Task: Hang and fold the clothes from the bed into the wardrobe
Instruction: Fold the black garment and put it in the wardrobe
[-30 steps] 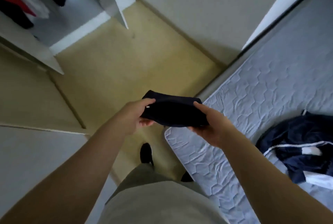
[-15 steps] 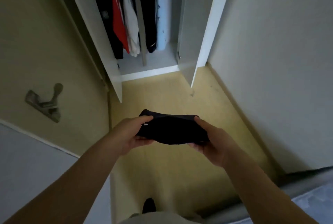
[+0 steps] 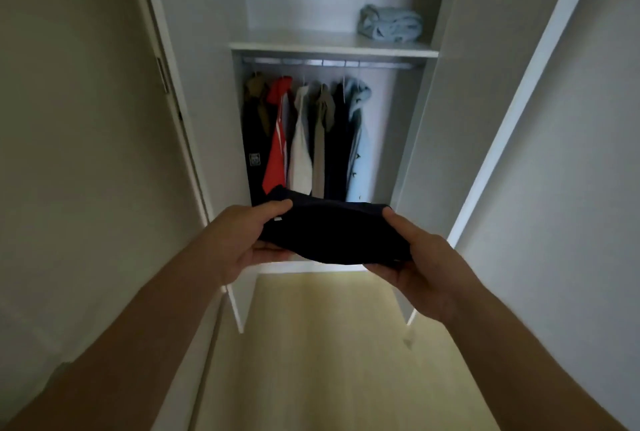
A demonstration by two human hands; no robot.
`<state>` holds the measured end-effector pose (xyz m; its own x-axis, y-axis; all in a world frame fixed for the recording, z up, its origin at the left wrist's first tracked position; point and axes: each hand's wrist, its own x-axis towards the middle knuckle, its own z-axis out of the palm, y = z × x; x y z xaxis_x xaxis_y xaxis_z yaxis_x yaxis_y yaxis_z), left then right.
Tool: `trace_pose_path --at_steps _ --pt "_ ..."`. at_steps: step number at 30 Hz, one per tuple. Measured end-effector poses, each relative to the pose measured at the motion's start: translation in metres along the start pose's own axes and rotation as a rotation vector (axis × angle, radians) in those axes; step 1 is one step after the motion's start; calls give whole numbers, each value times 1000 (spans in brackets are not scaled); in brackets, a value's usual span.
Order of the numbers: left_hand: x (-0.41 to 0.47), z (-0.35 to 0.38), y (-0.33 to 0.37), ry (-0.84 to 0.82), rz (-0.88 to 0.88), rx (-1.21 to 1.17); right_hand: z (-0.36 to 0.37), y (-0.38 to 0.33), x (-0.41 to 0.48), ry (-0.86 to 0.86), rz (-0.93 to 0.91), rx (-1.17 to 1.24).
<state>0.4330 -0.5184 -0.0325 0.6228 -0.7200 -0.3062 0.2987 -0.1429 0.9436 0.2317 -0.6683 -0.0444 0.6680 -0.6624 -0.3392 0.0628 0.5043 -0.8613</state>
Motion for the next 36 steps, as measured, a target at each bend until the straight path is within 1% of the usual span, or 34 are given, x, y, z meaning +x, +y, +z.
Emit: trace_pose_path --at_steps 3,7,16,24,28,31,34,36 --pt "53 15 58 57 92 -34 12 -65 60 -77 -41 -23" --pt "129 31 129 117 206 -65 34 -146 143 -132 -118 -36" --pt "310 31 261 130 481 -58 99 -283 333 -286 -330 -67" --pt "471 28 360 139 492 -112 148 -378 483 -251 -366 -109" --pt "544 23 382 144 459 -91 158 -403 556 -259 -345 -103" --pt "592 17 389 181 446 -70 161 -413 610 -284 -333 -130" --pt "632 16 401 208 416 -26 163 -425 658 -291 -324 -183" --pt "658 17 413 245 406 -11 167 -437 689 -266 -333 -255"
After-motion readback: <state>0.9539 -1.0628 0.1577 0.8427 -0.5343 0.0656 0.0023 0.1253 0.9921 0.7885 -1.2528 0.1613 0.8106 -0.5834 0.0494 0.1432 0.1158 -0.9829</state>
